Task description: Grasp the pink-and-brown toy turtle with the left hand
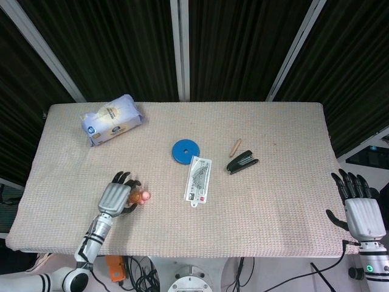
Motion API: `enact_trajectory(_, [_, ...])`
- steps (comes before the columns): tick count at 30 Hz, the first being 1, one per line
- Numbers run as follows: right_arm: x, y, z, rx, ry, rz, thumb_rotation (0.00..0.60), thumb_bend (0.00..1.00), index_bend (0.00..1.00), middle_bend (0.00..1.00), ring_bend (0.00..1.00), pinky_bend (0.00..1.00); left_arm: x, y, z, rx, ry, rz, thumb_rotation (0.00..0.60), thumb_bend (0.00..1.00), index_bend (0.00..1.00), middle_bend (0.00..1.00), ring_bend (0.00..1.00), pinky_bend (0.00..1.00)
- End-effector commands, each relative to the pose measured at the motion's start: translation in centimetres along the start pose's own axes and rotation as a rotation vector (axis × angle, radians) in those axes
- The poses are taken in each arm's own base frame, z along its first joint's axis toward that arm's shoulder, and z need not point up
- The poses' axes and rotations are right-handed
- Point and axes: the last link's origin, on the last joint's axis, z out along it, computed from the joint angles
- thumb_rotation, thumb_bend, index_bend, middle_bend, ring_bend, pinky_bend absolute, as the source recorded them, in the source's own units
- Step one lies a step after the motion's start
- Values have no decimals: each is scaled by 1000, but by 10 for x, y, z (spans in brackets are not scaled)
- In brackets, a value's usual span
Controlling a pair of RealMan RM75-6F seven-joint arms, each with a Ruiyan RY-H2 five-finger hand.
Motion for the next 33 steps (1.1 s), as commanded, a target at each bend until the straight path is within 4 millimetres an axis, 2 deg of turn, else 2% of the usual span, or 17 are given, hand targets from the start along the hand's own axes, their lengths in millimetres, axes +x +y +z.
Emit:
enact_trajectory(1, [0, 0, 0, -1, 0, 2, 600, 146, 0, 0, 0, 0, -2, -1, 0, 7, -15, 2, 600, 226, 269, 325, 69, 95])
enact_trajectory(6, [-1, 0, 1, -3, -3, 1, 600, 147, 0, 0, 0, 0, -2, -1, 2, 23, -12, -4, 600, 233, 377, 359, 69, 100])
enact_trajectory(9, [-1, 1, 1, -4, -6, 2, 600, 148, 0, 0, 0, 0, -2, 0, 5, 32, -3, -5, 600, 252, 463, 449, 88, 102])
enact_trajectory(13, [-2, 1, 1, -5, -8, 2, 600, 151, 0, 0, 0, 0, -5, -2, 8, 41, 14, 14, 600, 271, 608, 594, 198, 115])
enact_trajectory(17, [-3, 1, 1, -4, -13, 2, 600, 152, 0, 0, 0, 0, -10, -4, 10, 45, 1, 44, 600, 294, 706, 689, 286, 128])
enact_trajectory(20, [-2, 1, 1, -6, -11, 1, 600, 151, 0, 0, 0, 0, -12, -5, 12, 46, 1, 47, 600, 304, 753, 738, 337, 139])
enact_trajectory(25, [-1, 1, 1, -8, -6, 2, 600, 151, 0, 0, 0, 0, -11, -4, 12, 40, 15, 36, 600, 309, 766, 755, 347, 140])
enact_trajectory(27, [-1, 1, 1, -8, -5, 3, 600, 151, 0, 0, 0, 0, -10, -4, 11, 33, 16, 32, 600, 287, 700, 698, 316, 137])
enact_trajectory(28, [-1, 1, 1, -8, -5, 3, 600, 151, 0, 0, 0, 0, -9, -4, 11, 25, 13, 30, 600, 259, 627, 627, 276, 133])
enact_trajectory(30, [0, 1, 1, -7, -4, 4, 600, 152, 0, 0, 0, 0, -6, -5, 9, 8, 15, 14, 600, 193, 440, 421, 162, 122])
enact_trajectory(33, [1, 2, 1, -8, 0, 5, 600, 151, 0, 0, 0, 0, 5, -10, 7, -9, 61, -5, 600, 156, 261, 184, 52, 127])
